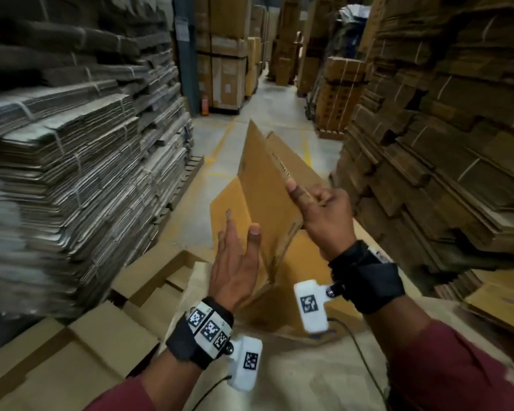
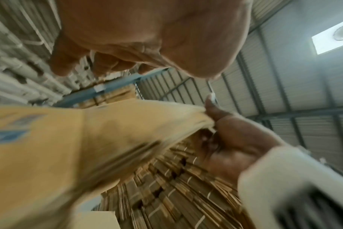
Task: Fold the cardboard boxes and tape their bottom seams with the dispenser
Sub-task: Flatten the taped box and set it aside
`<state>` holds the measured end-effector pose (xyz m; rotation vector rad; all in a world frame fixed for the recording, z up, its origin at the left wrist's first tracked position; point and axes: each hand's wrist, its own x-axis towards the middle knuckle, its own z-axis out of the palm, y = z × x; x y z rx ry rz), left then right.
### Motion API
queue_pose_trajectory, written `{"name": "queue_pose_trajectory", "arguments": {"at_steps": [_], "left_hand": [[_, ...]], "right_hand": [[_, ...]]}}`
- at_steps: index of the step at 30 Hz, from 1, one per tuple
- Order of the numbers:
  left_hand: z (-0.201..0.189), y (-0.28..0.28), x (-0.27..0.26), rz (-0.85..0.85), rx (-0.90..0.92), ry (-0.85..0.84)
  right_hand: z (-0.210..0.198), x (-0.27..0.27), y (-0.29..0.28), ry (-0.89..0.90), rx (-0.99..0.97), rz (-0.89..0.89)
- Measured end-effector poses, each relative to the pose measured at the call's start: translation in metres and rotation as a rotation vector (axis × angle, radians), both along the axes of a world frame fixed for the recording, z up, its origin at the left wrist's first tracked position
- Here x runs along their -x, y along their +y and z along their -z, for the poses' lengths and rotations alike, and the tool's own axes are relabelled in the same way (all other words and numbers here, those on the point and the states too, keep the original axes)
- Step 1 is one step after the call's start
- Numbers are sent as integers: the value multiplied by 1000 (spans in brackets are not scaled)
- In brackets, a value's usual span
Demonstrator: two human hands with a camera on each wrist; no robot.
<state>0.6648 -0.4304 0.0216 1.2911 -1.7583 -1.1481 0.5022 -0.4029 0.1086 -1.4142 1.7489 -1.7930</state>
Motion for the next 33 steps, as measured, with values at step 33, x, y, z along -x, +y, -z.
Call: {"name": "queue_pose_trajectory", "arguments": {"at_steps": [33], "left_hand": [[127,-34,-179,199,92,-1313]], "right_hand": [[245,-96,-62,878,-1148,-555]]}}
